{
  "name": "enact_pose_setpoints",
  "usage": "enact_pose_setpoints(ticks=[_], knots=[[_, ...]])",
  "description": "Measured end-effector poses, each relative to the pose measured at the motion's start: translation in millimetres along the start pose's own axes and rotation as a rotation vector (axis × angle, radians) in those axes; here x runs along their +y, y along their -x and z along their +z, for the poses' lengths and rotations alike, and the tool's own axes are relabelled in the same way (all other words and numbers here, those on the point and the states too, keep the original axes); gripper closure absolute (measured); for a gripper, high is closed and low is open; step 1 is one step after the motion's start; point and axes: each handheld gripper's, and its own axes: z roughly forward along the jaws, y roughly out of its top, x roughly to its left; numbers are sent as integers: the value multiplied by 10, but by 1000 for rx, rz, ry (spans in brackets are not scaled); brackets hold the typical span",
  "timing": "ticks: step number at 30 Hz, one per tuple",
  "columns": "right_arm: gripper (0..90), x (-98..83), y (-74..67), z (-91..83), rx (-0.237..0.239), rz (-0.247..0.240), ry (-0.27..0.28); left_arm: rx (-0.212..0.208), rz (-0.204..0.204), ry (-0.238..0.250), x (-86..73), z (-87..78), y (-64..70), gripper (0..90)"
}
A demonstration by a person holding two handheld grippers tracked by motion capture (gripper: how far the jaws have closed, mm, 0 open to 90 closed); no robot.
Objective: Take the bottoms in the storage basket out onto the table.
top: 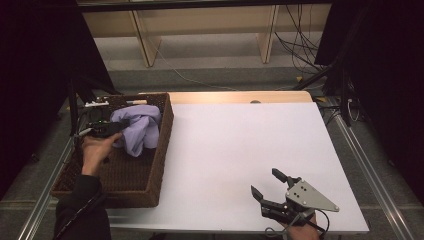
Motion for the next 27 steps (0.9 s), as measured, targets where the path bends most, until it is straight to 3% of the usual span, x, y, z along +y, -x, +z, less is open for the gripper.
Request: enact_pose_setpoints(ticks=[15,27], knots=[[220,0,18,-17,12,9,7,-66,-68,114,67,-261,-56,854],[220,-1,10,-18,18,9,3,-100,-79,141,76,-316,-27,854]])
